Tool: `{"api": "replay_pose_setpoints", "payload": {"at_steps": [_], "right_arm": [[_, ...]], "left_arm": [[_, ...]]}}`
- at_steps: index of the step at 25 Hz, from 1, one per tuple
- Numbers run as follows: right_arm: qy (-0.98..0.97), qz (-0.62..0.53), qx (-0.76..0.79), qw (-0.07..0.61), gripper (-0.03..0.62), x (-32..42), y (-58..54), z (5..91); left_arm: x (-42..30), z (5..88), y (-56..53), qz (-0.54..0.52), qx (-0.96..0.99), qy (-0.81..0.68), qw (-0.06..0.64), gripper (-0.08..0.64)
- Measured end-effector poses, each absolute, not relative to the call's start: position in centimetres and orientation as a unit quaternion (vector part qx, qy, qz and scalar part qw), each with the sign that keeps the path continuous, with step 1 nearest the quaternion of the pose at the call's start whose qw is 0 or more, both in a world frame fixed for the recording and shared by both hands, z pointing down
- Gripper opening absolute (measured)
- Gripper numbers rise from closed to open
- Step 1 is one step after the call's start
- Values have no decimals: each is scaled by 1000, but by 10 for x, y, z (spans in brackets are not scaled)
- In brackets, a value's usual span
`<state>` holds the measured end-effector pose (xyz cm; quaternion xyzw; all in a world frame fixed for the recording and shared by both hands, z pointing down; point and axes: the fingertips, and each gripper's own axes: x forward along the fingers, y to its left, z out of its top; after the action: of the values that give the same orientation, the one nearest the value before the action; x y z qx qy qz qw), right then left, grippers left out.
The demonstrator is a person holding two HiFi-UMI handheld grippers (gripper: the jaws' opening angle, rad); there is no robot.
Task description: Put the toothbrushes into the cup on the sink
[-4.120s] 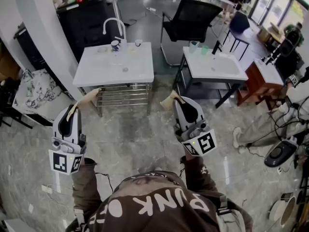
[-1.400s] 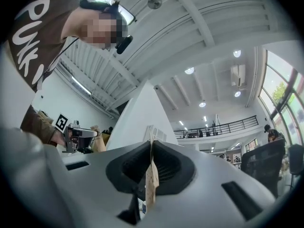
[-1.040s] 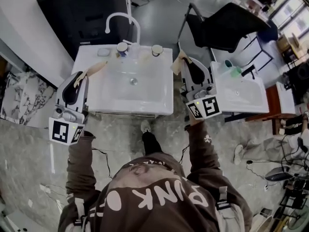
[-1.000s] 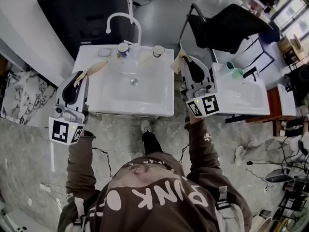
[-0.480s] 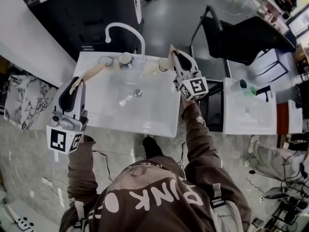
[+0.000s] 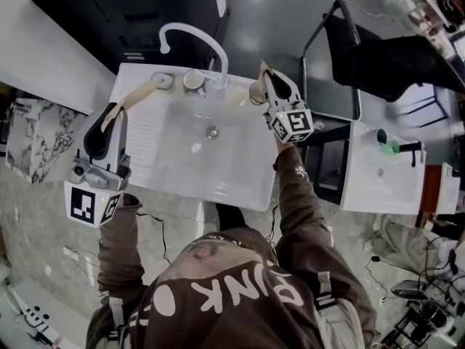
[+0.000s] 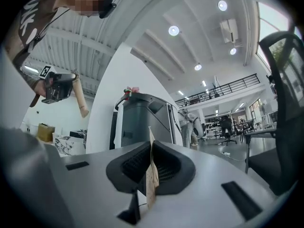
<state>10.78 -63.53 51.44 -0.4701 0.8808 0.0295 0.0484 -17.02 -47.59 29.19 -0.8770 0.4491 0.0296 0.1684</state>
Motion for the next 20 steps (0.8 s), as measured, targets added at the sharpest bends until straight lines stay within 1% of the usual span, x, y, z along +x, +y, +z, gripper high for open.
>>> {"api": "replay_pose_setpoints", "payload": {"at_steps": [6, 11, 14, 15, 16, 17, 20], "right_arm": [[880, 22, -473, 7, 26, 103, -642, 552], [877, 27, -479, 2, 29, 105, -646, 560], [877, 36, -478, -3, 48, 104, -643, 554], [878, 39, -476, -2, 84, 104, -642, 551], [880, 42, -473, 0, 137, 104, -640, 548], [882, 44, -470, 3, 168, 104, -638, 544], [886, 56, -461, 4, 189, 103, -632, 533]], "left_arm": [[-168, 307, -490, 22, -880, 448, 159, 51], [-167, 314, -495, 24, -882, 446, 154, 51], [-165, 316, -495, 24, -883, 444, 153, 51], [-166, 318, -497, 24, -883, 444, 151, 51], [-166, 321, -499, 23, -883, 445, 149, 51], [-167, 326, -502, 21, -883, 445, 146, 51], [-169, 348, -516, 12, -886, 444, 135, 51]]}}
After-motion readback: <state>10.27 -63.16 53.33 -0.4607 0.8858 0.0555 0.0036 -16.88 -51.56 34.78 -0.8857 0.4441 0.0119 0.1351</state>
